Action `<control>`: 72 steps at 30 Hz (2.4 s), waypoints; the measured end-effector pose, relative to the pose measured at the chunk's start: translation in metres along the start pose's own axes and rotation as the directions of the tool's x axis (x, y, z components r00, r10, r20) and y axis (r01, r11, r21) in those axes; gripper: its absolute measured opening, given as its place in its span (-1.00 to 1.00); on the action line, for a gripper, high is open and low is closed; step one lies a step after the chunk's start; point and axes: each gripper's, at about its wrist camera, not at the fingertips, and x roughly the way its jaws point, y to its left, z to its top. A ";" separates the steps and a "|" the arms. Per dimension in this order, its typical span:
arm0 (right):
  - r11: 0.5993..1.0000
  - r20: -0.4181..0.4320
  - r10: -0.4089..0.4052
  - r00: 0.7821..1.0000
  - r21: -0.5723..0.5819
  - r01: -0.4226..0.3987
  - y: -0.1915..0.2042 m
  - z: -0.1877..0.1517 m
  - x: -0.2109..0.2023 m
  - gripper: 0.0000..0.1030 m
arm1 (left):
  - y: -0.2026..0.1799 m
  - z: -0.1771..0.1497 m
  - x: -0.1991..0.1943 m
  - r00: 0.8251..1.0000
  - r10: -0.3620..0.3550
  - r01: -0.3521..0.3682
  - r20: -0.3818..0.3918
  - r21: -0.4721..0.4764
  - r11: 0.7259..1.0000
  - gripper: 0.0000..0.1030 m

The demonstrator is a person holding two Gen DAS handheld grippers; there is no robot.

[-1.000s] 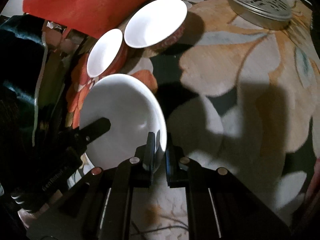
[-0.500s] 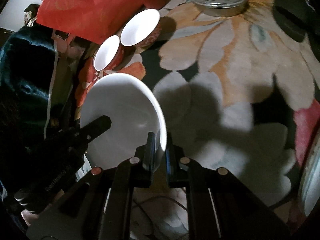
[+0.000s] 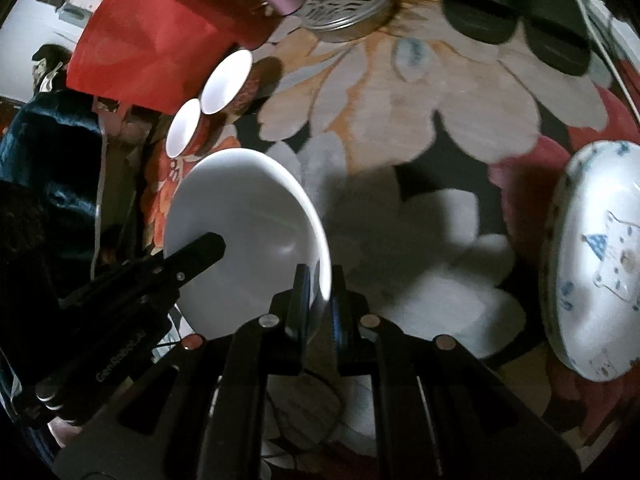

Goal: Organize plates and bowls
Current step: 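Lift the white bowl and carry it over the plate stack, then lower the white bowl onto the top bear plate and open both grippers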

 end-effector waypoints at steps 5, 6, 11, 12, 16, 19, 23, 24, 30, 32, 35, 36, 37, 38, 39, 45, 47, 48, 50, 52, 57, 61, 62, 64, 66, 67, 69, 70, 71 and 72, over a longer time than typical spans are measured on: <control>0.999 0.009 -0.019 1.000 0.028 0.019 -0.020 -0.005 -0.011 -0.81 | -0.022 -0.002 0.008 1.000 -0.024 0.024 -0.014 0.024 0.999 -0.82; 0.999 0.011 -0.024 1.000 0.031 0.024 -0.023 -0.006 -0.013 -0.81 | -0.025 -0.002 0.009 1.000 -0.027 0.027 -0.016 0.027 0.999 -0.82; 0.997 0.019 -0.044 0.999 0.059 0.043 -0.041 -0.010 -0.021 -0.81 | -0.044 -0.002 0.018 0.999 -0.044 0.046 -0.031 0.048 0.998 -0.82; 0.997 0.019 -0.046 0.999 0.065 0.045 -0.045 -0.011 -0.022 -0.81 | -0.049 -0.003 0.021 0.998 -0.049 0.050 -0.036 0.055 0.997 -0.82; 0.994 0.022 -0.059 0.998 0.094 0.057 -0.060 -0.015 -0.029 -0.81 | -0.065 -0.004 0.028 0.997 -0.062 0.066 -0.050 0.076 0.995 -0.82; 0.991 0.029 -0.072 0.997 0.118 0.068 -0.074 -0.019 -0.036 -0.81 | -0.078 -0.005 0.034 0.995 -0.074 0.079 -0.060 0.090 0.993 -0.82; 0.985 0.041 -0.089 0.995 0.153 0.082 -0.091 -0.022 -0.046 -0.81 | -0.099 -0.005 0.040 0.993 -0.091 0.099 -0.069 0.116 0.988 -0.82; 0.983 0.044 -0.095 0.994 0.164 0.087 -0.096 -0.023 -0.049 -0.81 | -0.104 -0.005 0.042 0.993 -0.094 0.102 -0.071 0.123 0.987 -0.82; 0.971 0.068 -0.128 0.989 0.214 0.111 -0.125 -0.030 -0.067 -0.81 | -0.141 -0.007 0.052 0.990 -0.116 0.129 -0.081 0.174 0.976 -0.82; 0.966 0.074 -0.142 0.987 0.227 0.122 -0.133 -0.032 -0.072 -0.81 | -0.153 -0.008 0.056 0.988 -0.124 0.139 -0.088 0.192 0.971 -0.82; 0.956 0.084 -0.161 0.983 0.260 0.134 -0.150 -0.036 -0.081 -0.81 | -0.174 -0.008 0.063 0.986 -0.138 0.156 -0.094 0.219 0.963 -0.82; 0.953 0.087 -0.168 0.982 0.270 0.139 -0.154 -0.037 -0.083 -0.81 | -0.181 -0.007 0.065 0.985 -0.145 0.164 -0.098 0.227 0.960 -0.82; 0.948 0.091 -0.178 0.980 0.282 0.147 -0.160 -0.038 -0.086 -0.81 | -0.189 -0.007 0.069 0.983 -0.153 0.174 -0.103 0.239 0.955 -0.82; 0.943 0.094 -0.190 0.977 0.295 0.155 -0.167 -0.039 -0.088 -0.81 | -0.195 -0.007 0.072 0.982 -0.158 0.180 -0.107 0.249 0.952 -0.82; 0.939 0.095 -0.197 0.976 0.304 0.160 -0.171 -0.039 -0.090 -0.81 | -0.201 -0.007 0.076 0.981 -0.160 0.184 -0.112 0.261 0.948 -0.82; 0.913 0.098 -0.251 0.963 0.354 0.202 -0.197 -0.041 -0.095 -0.81 | -0.234 -0.005 0.097 0.975 -0.158 0.202 -0.154 0.333 0.921 -0.82; 0.911 0.096 -0.261 0.960 0.354 0.212 -0.201 -0.041 -0.095 -0.81 | -0.238 -0.005 0.102 0.974 -0.157 0.206 -0.166 0.342 0.917 -0.82; 0.910 0.094 -0.262 0.960 0.354 0.214 -0.202 -0.041 -0.094 -0.81 | -0.238 -0.005 0.105 0.972 -0.155 0.208 -0.174 0.342 0.917 -0.82; 0.910 0.087 -0.259 0.962 0.355 0.214 -0.205 -0.042 -0.092 -0.81 | -0.238 -0.006 0.110 0.970 -0.150 0.208 -0.190 0.340 0.917 -0.82; 0.911 0.076 -0.259 0.963 0.351 0.217 -0.205 -0.043 -0.089 -0.80 | -0.236 -0.010 0.114 0.969 -0.141 0.205 -0.204 0.337 0.919 -0.82; 0.911 0.060 -0.254 0.965 0.349 0.218 -0.207 -0.047 -0.085 -0.78 | -0.234 -0.016 0.121 0.963 -0.136 0.209 -0.232 0.329 0.921 -0.80; 0.910 0.054 -0.244 0.968 0.358 0.209 -0.209 -0.046 -0.085 -0.76 | -0.234 -0.015 0.122 0.960 -0.143 0.218 -0.239 0.330 0.919 -0.69; 0.908 0.056 -0.242 0.969 0.365 0.206 -0.210 -0.047 -0.085 -0.76 | -0.234 -0.014 0.122 0.959 -0.143 0.221 -0.244 0.328 0.919 -0.57; 0.903 0.059 -0.234 0.970 0.382 0.195 -0.211 -0.047 -0.087 -0.76 | -0.233 -0.012 0.119 0.960 -0.145 0.220 -0.241 0.321 0.921 -0.26; 0.902 0.061 -0.240 0.969 0.383 0.199 -0.209 -0.047 -0.089 -0.75 | -0.229 -0.010 0.112 0.957 -0.178 0.245 -0.231 0.306 0.920 -0.03; 0.902 0.064 -0.246 0.967 0.380 0.204 -0.208 -0.047 -0.091 -0.75 | -0.229 -0.009 0.108 0.957 -0.183 0.247 -0.224 0.307 0.919 0.02; 0.903 0.073 -0.253 0.965 0.377 0.208 -0.206 -0.046 -0.095 -0.72 | -0.228 -0.009 0.100 0.961 -0.187 0.245 -0.204 0.310 0.919 0.44; 0.903 0.080 -0.255 0.964 0.375 0.208 -0.205 -0.046 -0.097 -0.68 | -0.227 -0.008 0.096 0.962 -0.195 0.246 -0.189 0.307 0.919 0.55; 0.904 0.088 -0.259 0.962 0.372 0.209 -0.203 -0.046 -0.100 -0.61 | -0.223 -0.007 0.089 0.963 -0.208 0.252 -0.170 0.298 0.921 0.60; 0.905 0.096 -0.262 0.960 0.370 0.210 -0.202 -0.045 -0.102 -0.51 | -0.220 -0.006 0.086 0.963 -0.213 0.254 -0.165 0.293 0.922 0.65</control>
